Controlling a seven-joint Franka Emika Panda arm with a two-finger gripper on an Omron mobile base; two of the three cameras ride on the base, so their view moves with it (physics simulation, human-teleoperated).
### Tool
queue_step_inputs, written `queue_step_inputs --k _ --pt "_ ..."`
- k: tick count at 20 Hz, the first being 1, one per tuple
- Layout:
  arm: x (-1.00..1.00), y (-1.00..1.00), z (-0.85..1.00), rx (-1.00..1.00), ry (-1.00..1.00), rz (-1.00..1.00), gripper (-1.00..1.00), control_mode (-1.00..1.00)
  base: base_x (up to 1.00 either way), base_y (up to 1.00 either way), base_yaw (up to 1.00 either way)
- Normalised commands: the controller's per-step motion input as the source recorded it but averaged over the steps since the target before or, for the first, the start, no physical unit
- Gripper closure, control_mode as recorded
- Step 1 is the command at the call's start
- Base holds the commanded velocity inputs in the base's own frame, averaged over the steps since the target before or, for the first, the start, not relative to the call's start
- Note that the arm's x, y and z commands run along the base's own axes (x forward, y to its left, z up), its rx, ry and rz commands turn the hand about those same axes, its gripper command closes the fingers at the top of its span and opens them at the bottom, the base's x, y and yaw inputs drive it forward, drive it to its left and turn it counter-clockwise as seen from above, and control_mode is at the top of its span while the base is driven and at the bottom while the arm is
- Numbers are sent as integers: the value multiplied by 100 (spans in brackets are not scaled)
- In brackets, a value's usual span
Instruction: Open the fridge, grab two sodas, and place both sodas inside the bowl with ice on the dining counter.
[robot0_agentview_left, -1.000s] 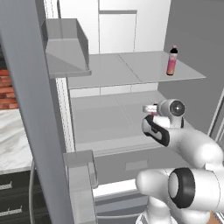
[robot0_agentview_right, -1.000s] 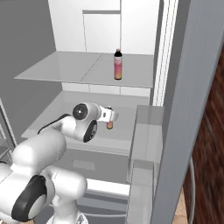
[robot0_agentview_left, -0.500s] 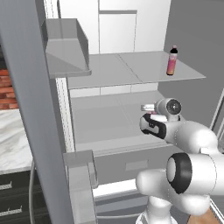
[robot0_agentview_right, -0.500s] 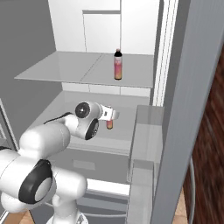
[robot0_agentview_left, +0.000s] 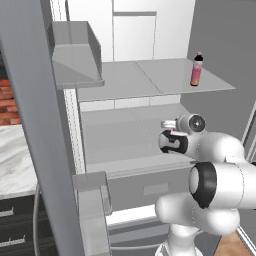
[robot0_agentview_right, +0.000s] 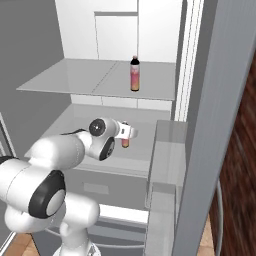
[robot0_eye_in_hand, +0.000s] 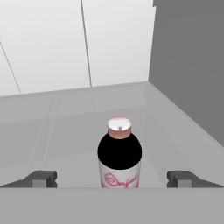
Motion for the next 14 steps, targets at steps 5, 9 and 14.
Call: queue_step_inputs --k 5,9,14 --pt "13 -14 -10 0 0 0 -100 -100 0 0 0" --pt "12 -4 -13 0 0 0 -100 -100 0 0 0" --pt "13 0 -14 0 0 0 -100 -100 0 0 0"
